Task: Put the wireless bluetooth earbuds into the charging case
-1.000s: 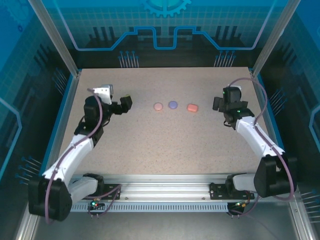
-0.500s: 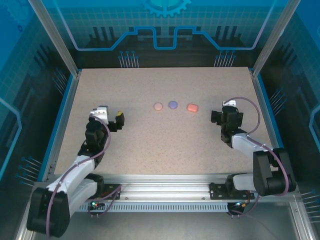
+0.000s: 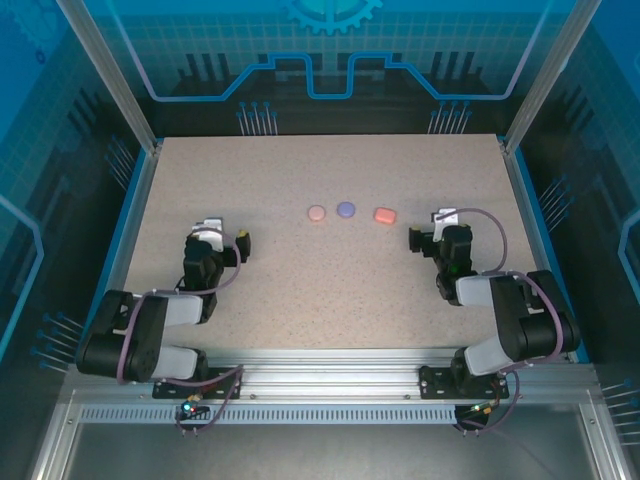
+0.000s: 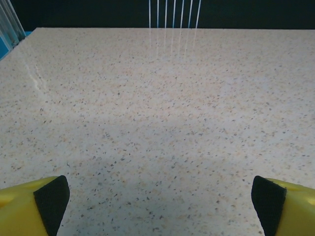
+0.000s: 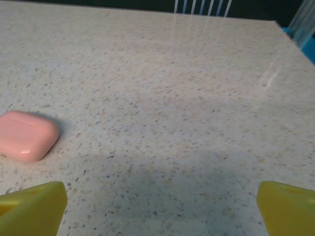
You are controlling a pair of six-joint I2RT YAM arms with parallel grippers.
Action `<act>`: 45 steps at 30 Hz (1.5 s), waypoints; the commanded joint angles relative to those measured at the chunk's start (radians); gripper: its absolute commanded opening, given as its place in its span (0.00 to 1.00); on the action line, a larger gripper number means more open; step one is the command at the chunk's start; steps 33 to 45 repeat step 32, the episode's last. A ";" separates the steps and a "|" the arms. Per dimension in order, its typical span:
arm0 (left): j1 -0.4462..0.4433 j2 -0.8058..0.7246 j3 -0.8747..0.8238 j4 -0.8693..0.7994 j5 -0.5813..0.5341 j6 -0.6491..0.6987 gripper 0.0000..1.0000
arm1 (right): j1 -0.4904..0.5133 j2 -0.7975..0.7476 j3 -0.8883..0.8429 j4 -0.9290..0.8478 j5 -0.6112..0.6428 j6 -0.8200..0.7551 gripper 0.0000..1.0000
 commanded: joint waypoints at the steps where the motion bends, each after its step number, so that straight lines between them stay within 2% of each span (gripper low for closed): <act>1: 0.024 0.063 0.033 0.095 0.072 -0.010 0.99 | -0.018 0.011 0.030 0.029 -0.073 -0.029 1.00; 3: 0.024 0.119 0.053 0.122 0.100 0.004 0.99 | -0.044 0.010 0.043 0.003 -0.108 -0.012 1.00; 5: 0.023 0.109 0.111 -0.012 0.116 0.009 0.99 | -0.046 0.010 0.044 0.003 -0.110 -0.012 1.00; 9: 0.058 0.124 0.184 -0.132 0.140 -0.026 0.99 | -0.042 0.010 0.041 0.009 -0.105 -0.015 1.00; 45: 0.060 0.126 0.179 -0.118 0.134 -0.029 0.99 | -0.047 0.015 0.051 -0.009 -0.147 -0.028 1.00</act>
